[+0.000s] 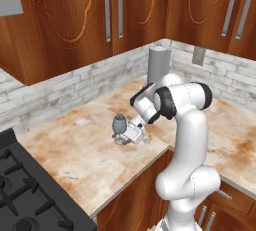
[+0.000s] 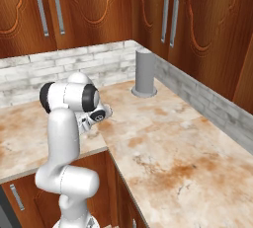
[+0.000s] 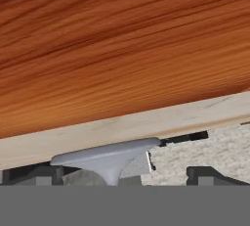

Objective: Retrieve the wine glasses from the counter and place one next to each plate.

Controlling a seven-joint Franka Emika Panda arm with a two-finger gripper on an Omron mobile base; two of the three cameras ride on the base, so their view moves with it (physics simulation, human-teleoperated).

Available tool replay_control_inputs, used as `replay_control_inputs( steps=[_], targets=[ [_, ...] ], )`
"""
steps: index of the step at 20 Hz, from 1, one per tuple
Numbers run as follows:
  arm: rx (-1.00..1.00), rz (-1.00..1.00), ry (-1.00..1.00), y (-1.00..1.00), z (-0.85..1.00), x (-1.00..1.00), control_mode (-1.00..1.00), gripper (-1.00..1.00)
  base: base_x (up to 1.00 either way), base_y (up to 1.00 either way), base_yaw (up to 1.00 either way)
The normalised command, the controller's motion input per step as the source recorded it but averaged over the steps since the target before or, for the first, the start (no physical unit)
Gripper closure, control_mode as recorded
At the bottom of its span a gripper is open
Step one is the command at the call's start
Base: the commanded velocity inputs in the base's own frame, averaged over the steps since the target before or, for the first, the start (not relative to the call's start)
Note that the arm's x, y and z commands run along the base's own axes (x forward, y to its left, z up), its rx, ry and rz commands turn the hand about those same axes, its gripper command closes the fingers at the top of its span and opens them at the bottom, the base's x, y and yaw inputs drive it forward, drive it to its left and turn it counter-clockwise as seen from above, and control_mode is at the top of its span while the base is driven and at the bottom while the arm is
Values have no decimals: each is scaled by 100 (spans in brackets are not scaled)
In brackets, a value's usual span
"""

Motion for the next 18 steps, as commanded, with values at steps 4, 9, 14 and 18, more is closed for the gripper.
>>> replay_control_inputs(
  steps=[4,9,14,18],
  targets=[
    [0,-5,0,0,0,8,-100,-100,0,0,0],
    [0,-5,1,0,0,9,-100,100,0,0,0],
    [0,0,0,0,0,0,-100,100,0,0,0],
    [0,-1,2,1,29,0,-100,100,0,0,0]
  ],
)
